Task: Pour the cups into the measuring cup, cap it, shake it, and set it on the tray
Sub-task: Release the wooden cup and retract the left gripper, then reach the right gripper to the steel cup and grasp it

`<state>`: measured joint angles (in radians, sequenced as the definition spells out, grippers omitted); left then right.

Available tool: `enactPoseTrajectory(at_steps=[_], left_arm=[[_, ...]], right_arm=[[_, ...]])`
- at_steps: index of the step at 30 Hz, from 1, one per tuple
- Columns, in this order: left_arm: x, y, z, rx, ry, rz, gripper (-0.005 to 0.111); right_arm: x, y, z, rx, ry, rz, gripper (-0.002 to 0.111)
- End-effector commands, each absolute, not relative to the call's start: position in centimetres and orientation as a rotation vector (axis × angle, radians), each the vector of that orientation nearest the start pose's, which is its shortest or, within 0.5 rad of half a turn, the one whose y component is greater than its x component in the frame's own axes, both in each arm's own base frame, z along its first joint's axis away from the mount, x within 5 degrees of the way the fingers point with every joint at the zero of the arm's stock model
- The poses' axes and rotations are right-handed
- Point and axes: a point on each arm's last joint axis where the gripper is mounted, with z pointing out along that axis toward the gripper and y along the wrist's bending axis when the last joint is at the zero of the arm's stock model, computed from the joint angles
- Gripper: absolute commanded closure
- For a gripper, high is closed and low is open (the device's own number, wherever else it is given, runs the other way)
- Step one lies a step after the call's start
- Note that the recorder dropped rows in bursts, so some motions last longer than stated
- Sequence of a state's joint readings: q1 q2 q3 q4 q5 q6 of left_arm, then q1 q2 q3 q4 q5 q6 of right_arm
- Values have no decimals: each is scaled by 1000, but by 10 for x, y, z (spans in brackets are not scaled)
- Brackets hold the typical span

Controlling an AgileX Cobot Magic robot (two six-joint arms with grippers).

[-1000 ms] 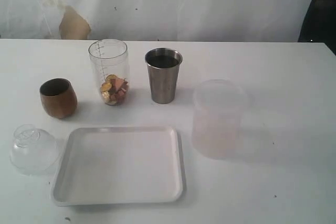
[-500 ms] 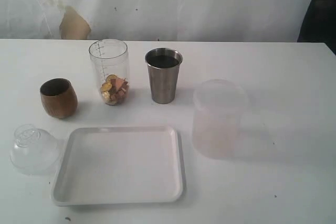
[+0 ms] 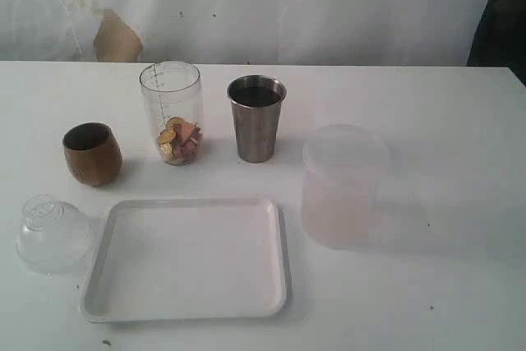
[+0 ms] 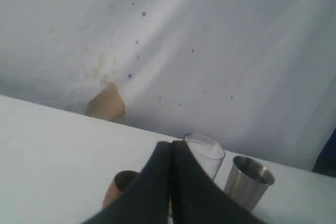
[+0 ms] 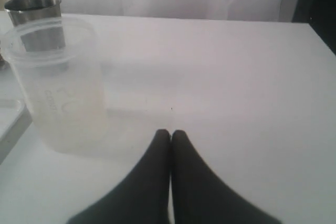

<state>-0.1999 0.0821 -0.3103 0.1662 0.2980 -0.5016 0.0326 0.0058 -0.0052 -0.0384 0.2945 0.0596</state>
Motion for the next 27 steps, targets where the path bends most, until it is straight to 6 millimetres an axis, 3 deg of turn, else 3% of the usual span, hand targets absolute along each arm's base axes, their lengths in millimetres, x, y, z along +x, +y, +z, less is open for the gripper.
enactPoseTrajectory(at_steps=[1,4,8,10,12,14,15,17,20,23,27], left_arm=[[38,-4,271,-177,1493,-456,107],[43,-6,259,-171,1489,-467,107],[53,-12,222,-72,1427,-440,107],[53,-13,222,-58,1401,-442,107],[55,-11,210,-85,1527,-407,107],[56,-10,206,-106,1571,-408,107],[56,-10,203,-130,1603,-419,107],[56,-10,203,-122,1609,-408,107],[56,-10,203,-120,1609,-405,107],[56,-10,203,-120,1609,-405,107],[56,-10,203,-120,1609,-405,107]], right_arm=[[56,1,197,-9,1666,26,108],[56,1,202,-11,1604,29,108],[56,2,216,-15,1453,36,108],[55,2,223,19,1371,82,108],[52,2,232,118,1269,219,108],[50,2,239,235,1181,399,108],[49,2,242,349,1126,586,108],[48,1,244,412,1086,700,108],[45,2,249,396,1018,730,108],[41,2,269,358,930,747,108],[63,12,296,197,991,662,108]])
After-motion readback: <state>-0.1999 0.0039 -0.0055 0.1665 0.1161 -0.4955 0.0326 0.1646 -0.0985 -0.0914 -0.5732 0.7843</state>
